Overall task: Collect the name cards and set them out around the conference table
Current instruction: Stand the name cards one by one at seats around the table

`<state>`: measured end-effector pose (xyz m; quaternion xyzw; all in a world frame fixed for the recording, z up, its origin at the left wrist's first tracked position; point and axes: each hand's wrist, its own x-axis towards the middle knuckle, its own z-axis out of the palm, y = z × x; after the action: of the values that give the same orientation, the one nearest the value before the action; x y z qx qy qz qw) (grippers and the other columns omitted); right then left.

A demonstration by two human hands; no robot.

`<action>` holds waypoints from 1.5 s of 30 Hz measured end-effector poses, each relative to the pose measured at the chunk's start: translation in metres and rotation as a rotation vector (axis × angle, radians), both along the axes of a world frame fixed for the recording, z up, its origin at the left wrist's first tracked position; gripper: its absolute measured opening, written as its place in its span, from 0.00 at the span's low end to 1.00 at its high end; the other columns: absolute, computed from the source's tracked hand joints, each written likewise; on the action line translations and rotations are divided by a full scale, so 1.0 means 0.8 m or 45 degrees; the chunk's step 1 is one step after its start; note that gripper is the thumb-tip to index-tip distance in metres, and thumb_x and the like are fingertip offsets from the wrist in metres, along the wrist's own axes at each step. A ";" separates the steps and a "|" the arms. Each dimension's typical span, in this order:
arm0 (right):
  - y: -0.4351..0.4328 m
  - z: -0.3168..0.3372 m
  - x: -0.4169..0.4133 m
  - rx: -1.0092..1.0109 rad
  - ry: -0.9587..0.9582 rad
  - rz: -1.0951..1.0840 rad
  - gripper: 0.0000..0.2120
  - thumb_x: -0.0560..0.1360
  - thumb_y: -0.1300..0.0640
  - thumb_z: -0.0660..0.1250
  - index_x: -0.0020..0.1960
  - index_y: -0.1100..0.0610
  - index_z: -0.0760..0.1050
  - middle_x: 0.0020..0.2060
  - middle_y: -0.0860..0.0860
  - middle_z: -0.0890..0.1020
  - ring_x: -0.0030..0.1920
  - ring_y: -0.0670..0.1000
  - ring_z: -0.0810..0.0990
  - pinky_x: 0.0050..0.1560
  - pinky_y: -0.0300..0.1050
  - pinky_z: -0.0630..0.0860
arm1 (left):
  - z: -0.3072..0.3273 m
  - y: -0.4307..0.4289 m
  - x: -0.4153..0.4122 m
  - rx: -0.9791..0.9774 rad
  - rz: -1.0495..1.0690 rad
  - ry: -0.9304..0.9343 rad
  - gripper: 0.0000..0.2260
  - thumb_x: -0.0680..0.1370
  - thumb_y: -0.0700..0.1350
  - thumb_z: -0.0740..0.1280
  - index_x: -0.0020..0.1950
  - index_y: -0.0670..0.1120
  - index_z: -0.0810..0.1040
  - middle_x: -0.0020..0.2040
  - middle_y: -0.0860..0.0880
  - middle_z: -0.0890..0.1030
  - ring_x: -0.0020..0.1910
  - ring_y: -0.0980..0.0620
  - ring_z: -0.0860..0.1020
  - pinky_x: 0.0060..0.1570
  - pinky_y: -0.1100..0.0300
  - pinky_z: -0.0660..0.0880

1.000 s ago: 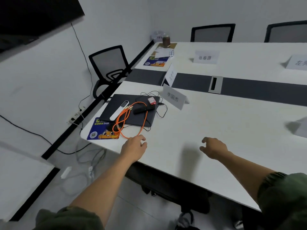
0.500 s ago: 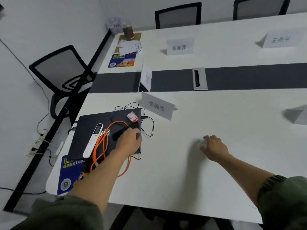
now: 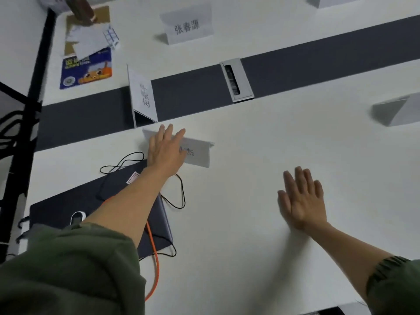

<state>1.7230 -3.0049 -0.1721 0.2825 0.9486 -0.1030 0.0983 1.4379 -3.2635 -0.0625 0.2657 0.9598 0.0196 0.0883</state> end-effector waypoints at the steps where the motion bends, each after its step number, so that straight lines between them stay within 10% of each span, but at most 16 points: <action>1: 0.001 -0.002 -0.001 0.010 0.005 -0.002 0.29 0.79 0.38 0.41 0.78 0.45 0.46 0.79 0.51 0.48 0.79 0.52 0.40 0.75 0.54 0.41 | -0.005 0.006 -0.002 -0.017 -0.032 0.027 0.22 0.80 0.49 0.61 0.74 0.51 0.63 0.75 0.45 0.64 0.76 0.44 0.54 0.73 0.45 0.50; 10: 0.004 -0.007 0.002 0.034 -0.009 -0.027 0.29 0.79 0.38 0.43 0.78 0.45 0.47 0.79 0.51 0.50 0.79 0.53 0.42 0.74 0.53 0.41 | -0.024 0.087 0.064 0.135 -0.235 0.083 0.12 0.80 0.46 0.58 0.61 0.51 0.75 0.52 0.48 0.76 0.52 0.45 0.71 0.58 0.53 0.63; 45: 0.005 -0.005 0.001 0.002 0.049 -0.031 0.30 0.79 0.38 0.44 0.78 0.46 0.51 0.79 0.54 0.52 0.79 0.55 0.45 0.76 0.58 0.47 | -0.033 0.022 0.100 0.092 0.003 -0.078 0.19 0.81 0.58 0.56 0.67 0.51 0.71 0.60 0.48 0.73 0.59 0.46 0.69 0.58 0.52 0.64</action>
<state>1.7238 -3.0012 -0.1760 0.2922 0.9469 -0.1087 0.0784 1.5180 -3.2456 -0.0885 0.2670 0.9556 0.0624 0.1079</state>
